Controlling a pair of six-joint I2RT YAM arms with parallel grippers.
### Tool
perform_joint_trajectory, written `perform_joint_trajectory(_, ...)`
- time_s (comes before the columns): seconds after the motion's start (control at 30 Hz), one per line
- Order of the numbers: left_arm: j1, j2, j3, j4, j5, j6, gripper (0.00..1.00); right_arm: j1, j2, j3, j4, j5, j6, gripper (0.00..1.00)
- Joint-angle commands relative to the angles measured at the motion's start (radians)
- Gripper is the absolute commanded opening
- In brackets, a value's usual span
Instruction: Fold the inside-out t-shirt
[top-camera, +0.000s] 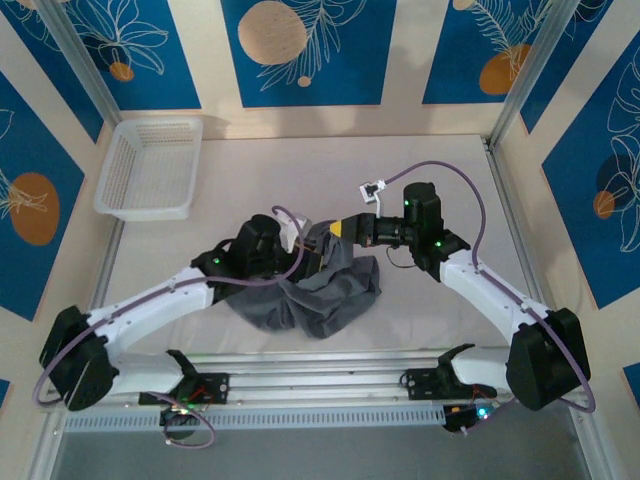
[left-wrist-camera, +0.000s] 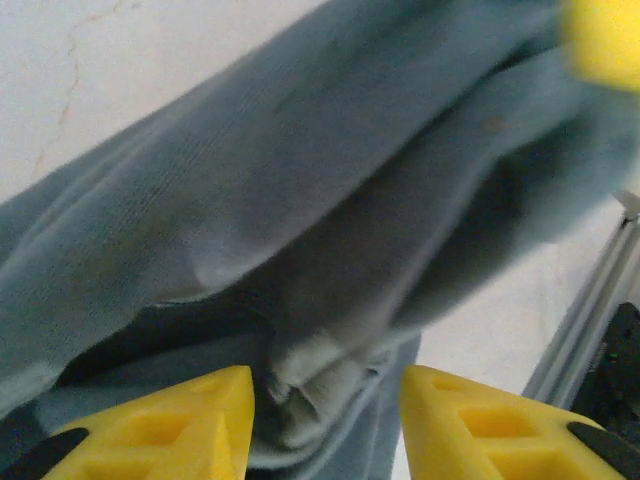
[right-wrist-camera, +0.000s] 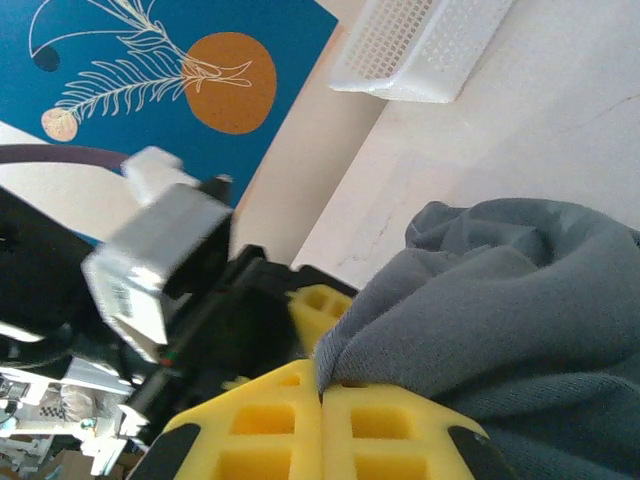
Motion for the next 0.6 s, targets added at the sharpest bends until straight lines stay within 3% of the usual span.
perform_joint_trajectory(0.0,0.018,0.065,0.056,0.069,-0.003,-0.072,0.46,-0.004,-0.016,0.030,-0.033,-0.013,0.006,0.00)
perform_joint_trajectory(0.1,0.031,0.063,0.035,0.130,0.007,-0.109,0.30,-0.004,-0.018,0.019,-0.037,-0.015,0.008,0.00)
perform_joint_trajectory(0.23,0.056,0.002,0.013,0.193,0.043,-0.172,0.00,-0.018,0.011,-0.008,-0.056,0.003,-0.014,0.00)
perform_joint_trajectory(0.47,0.160,-0.025,-0.021,0.345,0.431,-0.383,0.00,-0.172,0.262,-0.059,0.025,-0.041,-0.011,0.01)
perform_joint_trajectory(0.57,0.160,-0.040,-0.003,0.315,0.482,-0.394,0.00,-0.205,0.297,0.012,-0.125,0.008,-0.039,0.15)
